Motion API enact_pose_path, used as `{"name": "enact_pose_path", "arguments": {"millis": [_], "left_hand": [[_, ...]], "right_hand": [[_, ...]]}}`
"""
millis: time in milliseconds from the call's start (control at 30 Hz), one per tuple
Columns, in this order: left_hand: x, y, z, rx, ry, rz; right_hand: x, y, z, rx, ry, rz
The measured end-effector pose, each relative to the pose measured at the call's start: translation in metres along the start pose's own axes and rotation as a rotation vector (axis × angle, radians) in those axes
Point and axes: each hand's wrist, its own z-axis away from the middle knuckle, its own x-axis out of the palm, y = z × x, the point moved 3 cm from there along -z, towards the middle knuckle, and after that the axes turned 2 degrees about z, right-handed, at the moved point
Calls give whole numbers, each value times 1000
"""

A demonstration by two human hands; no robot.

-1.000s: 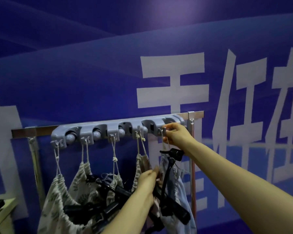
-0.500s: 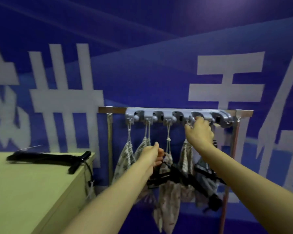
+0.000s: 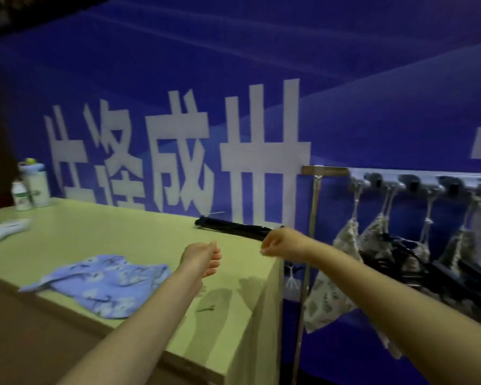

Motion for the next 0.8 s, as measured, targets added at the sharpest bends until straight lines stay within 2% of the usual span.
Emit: {"name": "enact_pose_path", "arguments": {"millis": [133, 300, 533, 700, 800], "left_hand": [[-92, -19, -13, 25, 160, -86], [-153, -28, -10, 100, 359, -508], [-170, -55, -14, 35, 272, -744], [-166, -57, -21, -18, 278, -1080], [-160, -53, -27, -69, 214, -1134]], "right_hand": [[66, -52, -10, -120, -267, 169], [112, -72, -21, -129, -313, 258], [131, -75, -38, -117, -293, 228], [141, -76, -47, -67, -288, 213], [139, -84, -51, -54, -229, 134]]}}
